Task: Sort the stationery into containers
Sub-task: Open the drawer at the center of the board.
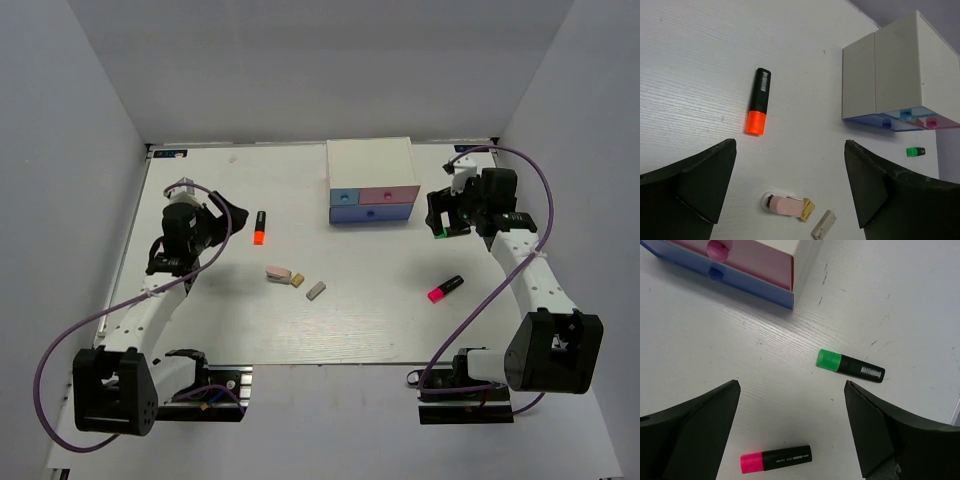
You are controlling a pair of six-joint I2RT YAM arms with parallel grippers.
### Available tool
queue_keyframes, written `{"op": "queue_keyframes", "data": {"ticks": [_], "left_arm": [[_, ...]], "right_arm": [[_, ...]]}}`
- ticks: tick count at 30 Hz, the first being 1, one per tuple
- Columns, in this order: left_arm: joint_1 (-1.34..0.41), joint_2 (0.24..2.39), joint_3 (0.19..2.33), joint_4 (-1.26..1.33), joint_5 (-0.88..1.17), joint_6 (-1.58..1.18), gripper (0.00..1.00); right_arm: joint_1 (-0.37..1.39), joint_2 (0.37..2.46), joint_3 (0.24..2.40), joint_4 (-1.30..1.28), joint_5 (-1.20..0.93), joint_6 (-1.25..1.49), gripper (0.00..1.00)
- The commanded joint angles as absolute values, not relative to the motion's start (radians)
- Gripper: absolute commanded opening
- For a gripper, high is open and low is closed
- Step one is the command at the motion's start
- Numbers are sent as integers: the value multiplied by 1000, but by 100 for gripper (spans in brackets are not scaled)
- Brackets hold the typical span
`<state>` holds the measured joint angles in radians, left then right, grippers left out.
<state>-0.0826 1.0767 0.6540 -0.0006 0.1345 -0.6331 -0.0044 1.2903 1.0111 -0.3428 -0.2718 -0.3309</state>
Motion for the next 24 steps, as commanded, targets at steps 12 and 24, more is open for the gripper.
{"op": "queue_keyframes", "data": {"ticks": [12, 24], "left_arm": [[-74, 1224, 726, -54, 173, -568, 90], [-83, 1341, 802, -60, 236, -525, 77]], "right_arm": [[-3, 1324, 1039, -422, -475, -359, 63], [-2, 1388, 937, -15, -687, 31, 69]]}}
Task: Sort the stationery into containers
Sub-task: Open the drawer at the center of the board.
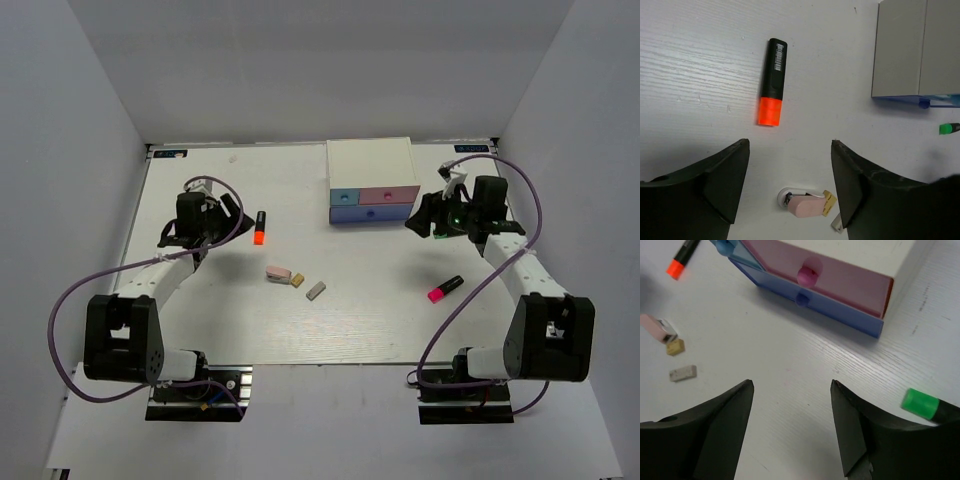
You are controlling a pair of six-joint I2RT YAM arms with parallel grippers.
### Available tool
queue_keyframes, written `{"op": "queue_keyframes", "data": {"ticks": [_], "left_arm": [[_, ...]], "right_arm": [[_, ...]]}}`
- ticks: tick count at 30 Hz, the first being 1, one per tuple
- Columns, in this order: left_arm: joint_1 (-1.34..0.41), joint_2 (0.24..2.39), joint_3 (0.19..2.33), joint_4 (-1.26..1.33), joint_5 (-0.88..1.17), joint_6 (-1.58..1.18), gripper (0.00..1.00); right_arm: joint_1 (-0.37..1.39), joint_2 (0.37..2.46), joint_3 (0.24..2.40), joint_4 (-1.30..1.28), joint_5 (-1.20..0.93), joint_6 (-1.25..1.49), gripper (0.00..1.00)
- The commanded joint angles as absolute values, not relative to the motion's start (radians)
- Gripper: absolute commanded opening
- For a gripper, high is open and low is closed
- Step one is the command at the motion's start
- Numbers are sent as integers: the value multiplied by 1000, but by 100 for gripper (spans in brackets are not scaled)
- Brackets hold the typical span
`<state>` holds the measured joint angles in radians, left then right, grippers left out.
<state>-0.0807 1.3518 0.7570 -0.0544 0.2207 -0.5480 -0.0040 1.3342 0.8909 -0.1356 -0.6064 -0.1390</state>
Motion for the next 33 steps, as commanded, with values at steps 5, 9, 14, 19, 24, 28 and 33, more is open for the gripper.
{"op": "queue_keyframes", "data": {"ticks": [5, 9, 14, 19, 24, 28, 33], "left_arm": [[-83, 1351, 802, -60, 236, -525, 78], [-83, 1351, 802, -60, 236, -525, 79], [-83, 1351, 792, -51, 236, -525, 79], [-83, 1380, 781, -31, 245, -525, 79], [-83, 1399, 799, -31, 255, -525, 79], [-83, 1408, 799, -21, 255, -525, 79], [-83, 1419, 808, -12, 264, -525, 79]], "right_arm": [[-3, 1503, 905, 208, -712, 303, 69], [27, 1545, 856, 411, -701, 567, 69], [58, 1585, 836, 546, -654, 685, 67], [92, 1640, 861, 594, -597, 755, 62], [113, 1669, 876, 578, -529, 735, 56], [118, 1686, 894, 581, -509, 723, 52], [118, 1721, 916, 606, -479, 729, 49]]}}
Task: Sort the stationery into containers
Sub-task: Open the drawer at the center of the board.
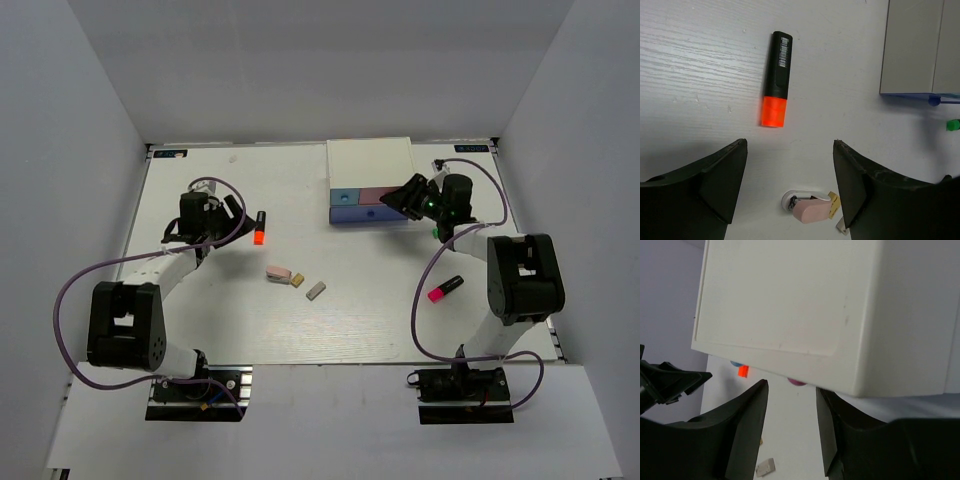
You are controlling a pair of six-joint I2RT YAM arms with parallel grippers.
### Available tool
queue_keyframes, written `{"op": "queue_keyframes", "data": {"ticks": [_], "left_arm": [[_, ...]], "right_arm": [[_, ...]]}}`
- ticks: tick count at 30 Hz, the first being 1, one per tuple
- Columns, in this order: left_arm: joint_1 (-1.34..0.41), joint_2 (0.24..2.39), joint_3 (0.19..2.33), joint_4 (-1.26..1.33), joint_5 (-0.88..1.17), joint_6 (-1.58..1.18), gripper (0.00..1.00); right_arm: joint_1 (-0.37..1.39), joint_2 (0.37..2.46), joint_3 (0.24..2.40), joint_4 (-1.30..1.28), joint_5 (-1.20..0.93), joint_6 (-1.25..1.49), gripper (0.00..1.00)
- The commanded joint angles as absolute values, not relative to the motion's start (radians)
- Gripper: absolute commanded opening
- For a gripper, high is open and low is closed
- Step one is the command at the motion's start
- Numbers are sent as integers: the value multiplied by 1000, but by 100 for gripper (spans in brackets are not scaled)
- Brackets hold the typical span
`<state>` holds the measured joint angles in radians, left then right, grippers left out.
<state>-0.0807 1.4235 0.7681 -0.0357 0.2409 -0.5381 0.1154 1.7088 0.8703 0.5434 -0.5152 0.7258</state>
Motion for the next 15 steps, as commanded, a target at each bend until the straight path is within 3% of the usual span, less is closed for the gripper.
{"op": "queue_keyframes", "data": {"ticks": [1, 11, 15], "left_arm": [[-83, 1419, 808, -12, 264, -525, 79], [-83, 1419, 808, -3, 264, -543, 79], [-92, 1428, 808, -3, 264, -552, 79]], "right_arm": [[118, 1729, 917, 609, -477, 732, 49], [121, 1772, 973, 609, -390, 750, 49], [121, 1782, 979, 620, -394, 755, 40]]}}
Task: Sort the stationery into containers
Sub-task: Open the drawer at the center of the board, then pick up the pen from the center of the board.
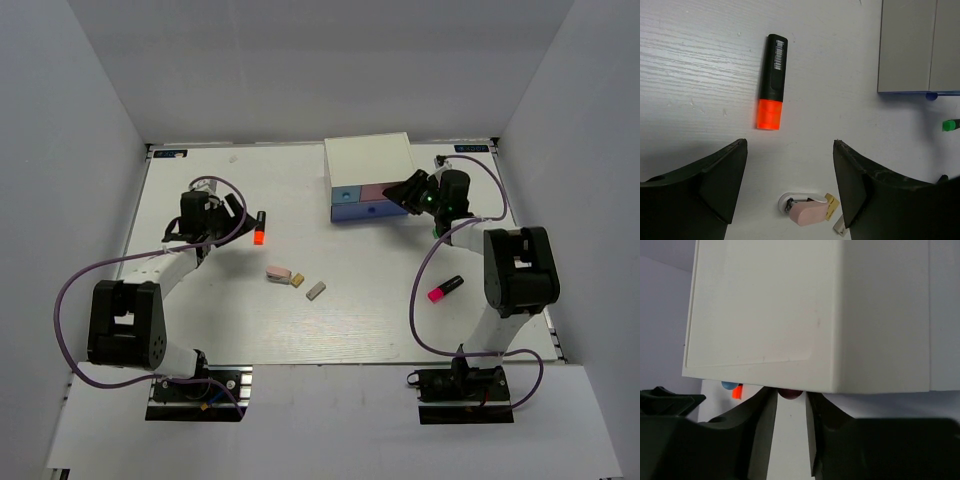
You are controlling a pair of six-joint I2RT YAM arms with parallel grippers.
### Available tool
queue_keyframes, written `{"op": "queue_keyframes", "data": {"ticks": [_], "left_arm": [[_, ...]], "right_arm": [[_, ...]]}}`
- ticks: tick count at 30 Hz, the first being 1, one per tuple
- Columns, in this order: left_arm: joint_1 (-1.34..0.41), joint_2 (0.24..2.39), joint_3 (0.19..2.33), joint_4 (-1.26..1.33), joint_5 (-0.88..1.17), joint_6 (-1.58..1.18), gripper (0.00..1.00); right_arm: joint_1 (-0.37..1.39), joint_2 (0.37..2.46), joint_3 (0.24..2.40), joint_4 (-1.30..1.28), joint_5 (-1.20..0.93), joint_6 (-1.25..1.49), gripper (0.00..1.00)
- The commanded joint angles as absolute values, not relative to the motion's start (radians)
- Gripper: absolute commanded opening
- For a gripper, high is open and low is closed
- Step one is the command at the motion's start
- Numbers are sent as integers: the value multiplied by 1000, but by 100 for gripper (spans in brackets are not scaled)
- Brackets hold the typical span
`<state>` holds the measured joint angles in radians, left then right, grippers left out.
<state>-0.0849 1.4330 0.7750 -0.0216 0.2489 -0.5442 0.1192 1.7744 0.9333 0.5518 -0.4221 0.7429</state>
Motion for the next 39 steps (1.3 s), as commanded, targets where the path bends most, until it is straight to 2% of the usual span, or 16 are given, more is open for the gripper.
{"op": "queue_keyframes", "data": {"ticks": [1, 4, 7, 21, 30, 32, 36, 37, 39], "left_arm": [[-92, 1439, 808, -3, 264, -552, 79], [-92, 1460, 818, 6, 264, -552, 79], [-92, 1497, 839, 6, 264, -552, 79], [-179, 1660, 972, -57, 146, -499, 81], [-219, 1747, 1074, -136, -15, -401, 82], [-232, 1775, 1092, -156, -66, -382, 82], [-255, 1811, 1132, -208, -129, -351, 79], [-255, 1825, 1132, -209, -138, -341, 76], [-265, 1841, 1155, -230, -149, -331, 74]], "right_arm": [[123, 1782, 977, 627, -399, 753, 32], [123, 1767, 948, 641, -416, 750, 16], [121, 1746, 901, 657, -434, 747, 10], [123, 1563, 695, 627, -480, 739, 8], [120, 1505, 644, 592, -480, 736, 8], [120, 1490, 635, 580, -480, 735, 13], [121, 1467, 612, 577, -474, 735, 41], [121, 1466, 608, 577, -476, 733, 52], [120, 1454, 604, 575, -477, 726, 60]]}}
